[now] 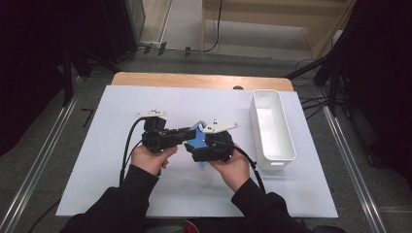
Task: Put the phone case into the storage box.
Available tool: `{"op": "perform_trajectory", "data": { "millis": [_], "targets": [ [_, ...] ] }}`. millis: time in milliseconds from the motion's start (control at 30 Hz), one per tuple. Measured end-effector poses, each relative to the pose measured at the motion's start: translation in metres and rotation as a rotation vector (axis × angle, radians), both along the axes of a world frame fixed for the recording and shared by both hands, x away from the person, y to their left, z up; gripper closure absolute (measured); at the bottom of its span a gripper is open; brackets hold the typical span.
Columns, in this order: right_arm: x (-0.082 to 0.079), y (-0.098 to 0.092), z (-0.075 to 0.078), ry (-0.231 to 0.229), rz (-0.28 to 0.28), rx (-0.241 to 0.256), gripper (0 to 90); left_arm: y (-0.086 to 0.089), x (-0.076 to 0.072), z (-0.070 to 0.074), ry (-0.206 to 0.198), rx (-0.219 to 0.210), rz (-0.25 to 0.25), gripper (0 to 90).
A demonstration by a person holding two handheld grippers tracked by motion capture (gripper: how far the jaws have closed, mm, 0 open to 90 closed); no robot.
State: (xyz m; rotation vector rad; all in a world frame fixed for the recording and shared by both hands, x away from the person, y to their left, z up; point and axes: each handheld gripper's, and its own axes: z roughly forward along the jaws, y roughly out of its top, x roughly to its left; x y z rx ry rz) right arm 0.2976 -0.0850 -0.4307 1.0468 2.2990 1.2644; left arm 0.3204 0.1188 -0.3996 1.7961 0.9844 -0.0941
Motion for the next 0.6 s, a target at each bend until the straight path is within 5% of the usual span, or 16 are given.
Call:
{"op": "perform_trajectory", "data": {
  "millis": [333,600],
  "targets": [
    [0.003,-0.003,0.001,0.034,0.024,0.016,14.7,0.008,0.005,0.003,0.004,-0.053,-0.042,38.1],
    [0.006,-0.010,0.005,0.073,0.056,0.035,14.8,0.011,0.005,0.007,-0.004,-0.046,-0.063,34.4]
  ]
}}
